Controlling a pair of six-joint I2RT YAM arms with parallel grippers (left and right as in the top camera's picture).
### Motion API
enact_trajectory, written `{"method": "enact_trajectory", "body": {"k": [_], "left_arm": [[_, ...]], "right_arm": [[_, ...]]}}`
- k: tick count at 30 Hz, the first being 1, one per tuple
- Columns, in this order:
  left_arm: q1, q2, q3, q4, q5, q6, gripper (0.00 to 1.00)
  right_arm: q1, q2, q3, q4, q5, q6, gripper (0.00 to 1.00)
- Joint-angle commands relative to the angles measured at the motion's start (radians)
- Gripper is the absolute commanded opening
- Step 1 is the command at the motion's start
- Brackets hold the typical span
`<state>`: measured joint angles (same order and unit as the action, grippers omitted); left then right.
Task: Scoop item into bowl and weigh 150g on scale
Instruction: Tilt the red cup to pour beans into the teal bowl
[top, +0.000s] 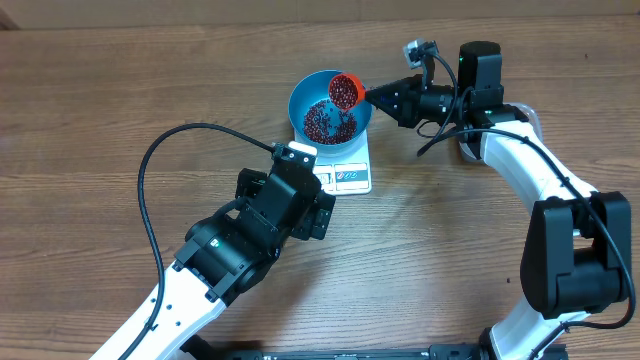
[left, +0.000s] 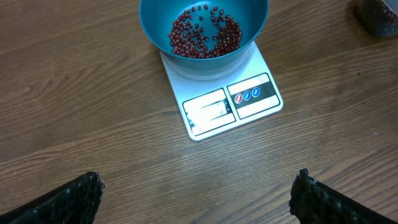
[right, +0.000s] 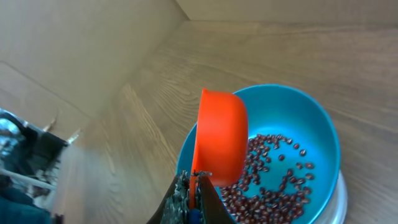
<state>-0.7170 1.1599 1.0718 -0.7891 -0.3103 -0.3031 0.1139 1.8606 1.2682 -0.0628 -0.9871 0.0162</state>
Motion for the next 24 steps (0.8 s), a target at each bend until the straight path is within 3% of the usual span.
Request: {"method": "enact_trajectory", "body": {"k": [1,24], "left_arm": [[0.01,0.005,-0.004,0.0,-0.004,0.008,0.99],[0.01,0.005,-0.004,0.0,-0.003,0.008,0.99]], "right_arm": [[0.005,0.006,0.002,0.008,0.0,-0.125,0.04],[0.005,0.006,0.002,0.005,0.0,-0.333,0.04]]}}
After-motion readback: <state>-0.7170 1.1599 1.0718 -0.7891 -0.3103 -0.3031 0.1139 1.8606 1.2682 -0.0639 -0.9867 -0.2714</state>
